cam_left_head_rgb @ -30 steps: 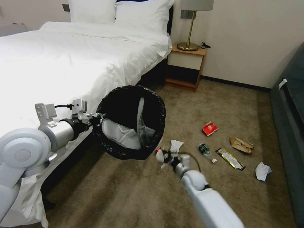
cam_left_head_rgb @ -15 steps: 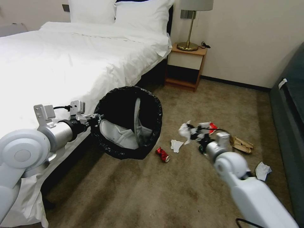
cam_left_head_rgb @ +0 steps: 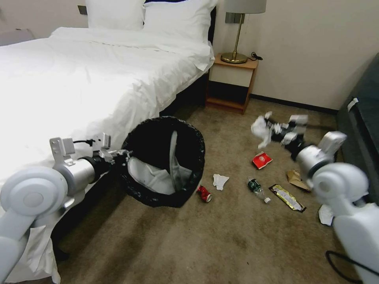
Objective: Pick up the trash bin, then pick up the garbage on the floor and place it into the trash bin.
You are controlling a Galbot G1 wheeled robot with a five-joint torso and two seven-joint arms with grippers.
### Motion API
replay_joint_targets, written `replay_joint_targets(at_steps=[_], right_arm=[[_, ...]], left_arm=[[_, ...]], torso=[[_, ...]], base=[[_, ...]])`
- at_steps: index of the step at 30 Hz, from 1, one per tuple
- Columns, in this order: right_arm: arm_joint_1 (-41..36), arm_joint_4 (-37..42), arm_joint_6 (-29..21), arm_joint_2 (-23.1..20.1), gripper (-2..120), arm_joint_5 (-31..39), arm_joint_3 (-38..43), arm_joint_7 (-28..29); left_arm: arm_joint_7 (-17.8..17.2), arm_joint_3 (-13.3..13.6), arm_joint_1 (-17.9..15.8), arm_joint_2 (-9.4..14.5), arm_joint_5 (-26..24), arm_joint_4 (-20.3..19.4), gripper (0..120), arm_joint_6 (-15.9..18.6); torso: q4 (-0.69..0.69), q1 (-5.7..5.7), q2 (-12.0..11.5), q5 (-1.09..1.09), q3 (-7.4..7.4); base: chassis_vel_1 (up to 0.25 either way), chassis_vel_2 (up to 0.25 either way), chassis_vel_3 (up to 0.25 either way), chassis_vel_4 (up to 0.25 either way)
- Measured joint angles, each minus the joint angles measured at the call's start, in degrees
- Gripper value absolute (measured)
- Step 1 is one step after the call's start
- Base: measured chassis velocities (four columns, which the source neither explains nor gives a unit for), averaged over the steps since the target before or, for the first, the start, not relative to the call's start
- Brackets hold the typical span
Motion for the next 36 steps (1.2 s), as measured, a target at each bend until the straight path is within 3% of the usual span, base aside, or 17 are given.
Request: replay_joint_targets(at_steps=[4,10,16,23,31,36], right_arm=[[5.64,2.43,-0.90,-2.91,0,4.42,-4.54,-0.30],[11.01,5.08,-2.66,-3.42,0,8.08,-10.01,-1.37],[11.77,8.39,-3.66,-2.84,0,9.99,-15.28,-1.23],[11.20,9.61,-3.34,-1.54,0,7.24,-21.89,-1.95],[12.13,9.17,-3.84,1.34,0,2.40,-31.18,-2.23],[12.37,8.35,-3.98,1.91,3,-0.23,-33.50,-2.11]], left_arm=[[0.06,0.58,1.79,0.81,-0.08,-1.73,1,0.00],[0.23,2.84,0.74,1.44,-0.43,-2.07,1,0.00],[0.66,3.38,0.64,2.88,-1.69,-2.01,1,0.00],[0.63,4.36,1.03,4.36,-2.28,-1.98,1,0.00],[-1.42,7.94,-2.43,2.87,-2.19,-0.51,1,0.00],[-1.93,8.54,-3.43,2.70,-2.80,-0.47,1,0.00]], torso=[[0.04,0.00,0.00,0.01,0.00],[0.01,0.00,0.00,0.01,0.01],[0.01,0.00,0.00,0.01,0.01],[0.01,0.00,0.00,0.01,0.01],[0.02,0.00,0.00,0.01,0.01],[0.01,0.00,0.00,0.01,0.01]], base=[[0.000,0.000,0.000,0.000],[0.000,0.000,0.000,0.000],[0.000,0.000,0.000,0.000],[0.000,0.000,0.000,0.000],[0.000,0.000,0.000,0.000],[0.000,0.000,0.000,0.000]])
